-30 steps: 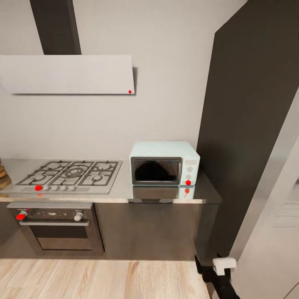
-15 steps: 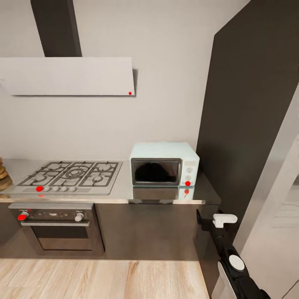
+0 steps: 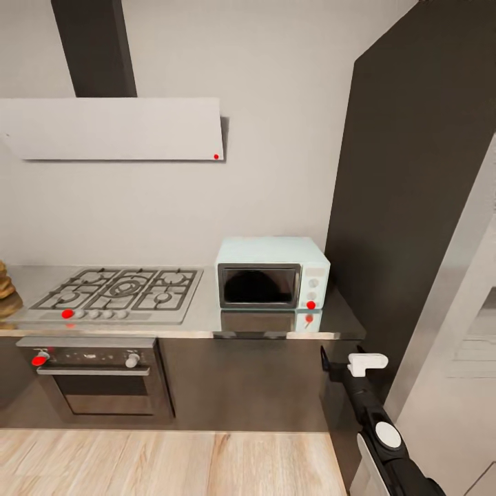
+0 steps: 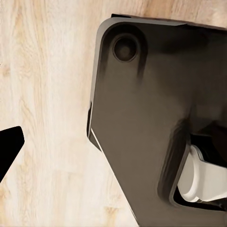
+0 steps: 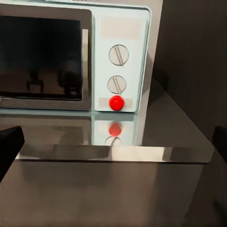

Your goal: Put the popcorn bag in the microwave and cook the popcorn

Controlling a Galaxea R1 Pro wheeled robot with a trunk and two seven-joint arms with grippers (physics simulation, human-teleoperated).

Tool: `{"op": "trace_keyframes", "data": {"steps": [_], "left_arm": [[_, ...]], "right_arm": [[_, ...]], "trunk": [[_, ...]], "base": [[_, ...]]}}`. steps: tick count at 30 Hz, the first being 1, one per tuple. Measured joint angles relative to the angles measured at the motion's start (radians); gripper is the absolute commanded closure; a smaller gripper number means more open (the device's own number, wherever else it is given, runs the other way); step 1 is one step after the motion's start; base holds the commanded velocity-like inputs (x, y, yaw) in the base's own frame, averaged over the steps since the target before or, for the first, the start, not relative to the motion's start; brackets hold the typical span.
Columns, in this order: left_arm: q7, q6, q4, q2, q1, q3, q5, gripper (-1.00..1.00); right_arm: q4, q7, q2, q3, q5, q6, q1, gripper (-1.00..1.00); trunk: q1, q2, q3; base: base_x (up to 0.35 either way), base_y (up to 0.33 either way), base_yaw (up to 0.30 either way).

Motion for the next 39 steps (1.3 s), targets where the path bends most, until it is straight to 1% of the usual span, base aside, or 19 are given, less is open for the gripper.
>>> {"op": "trace_keyframes", "data": {"steps": [2,6,10,17,34,39], "left_arm": [[0.001,0.000,0.000,0.000,0.000,0.000,0.000,-1.00],[0.002,0.000,0.000,0.001,0.000,0.000,0.000,-1.00],[0.002,0.000,0.000,0.000,0.000,0.000,0.000,-1.00],[0.001,0.000,0.000,0.000,0.000,0.000,0.000,-1.00],[-0.002,0.001,0.000,0.001,0.000,-0.001,0.000,-1.00],[-0.004,0.002,0.002,-0.001,0.000,-0.004,0.000,-1.00]], "right_arm": [[0.000,0.000,0.000,0.001,0.000,0.001,0.000,-1.00],[0.000,0.000,0.000,0.001,0.000,0.000,0.000,-1.00],[0.000,0.000,0.000,0.001,0.000,0.000,0.000,-1.00],[0.000,0.001,0.000,0.002,0.000,-0.002,0.000,-1.00],[0.004,-0.001,0.000,0.001,-0.001,-0.003,0.000,-1.00],[0.005,0.000,0.000,0.001,0.000,-0.003,0.000,-1.00]], "trunk": [[-0.008,0.014,0.006],[-0.008,0.014,0.006],[-0.008,0.014,0.006],[-0.008,0.014,0.006],[-0.008,0.014,0.006],[-0.008,0.014,0.006]], "base": [[0.000,0.000,0.000],[0.028,-0.020,0.000],[0.167,-0.109,0.000],[0.267,-0.104,0.000],[0.326,-0.001,0.000],[0.098,0.015,0.000]]}}
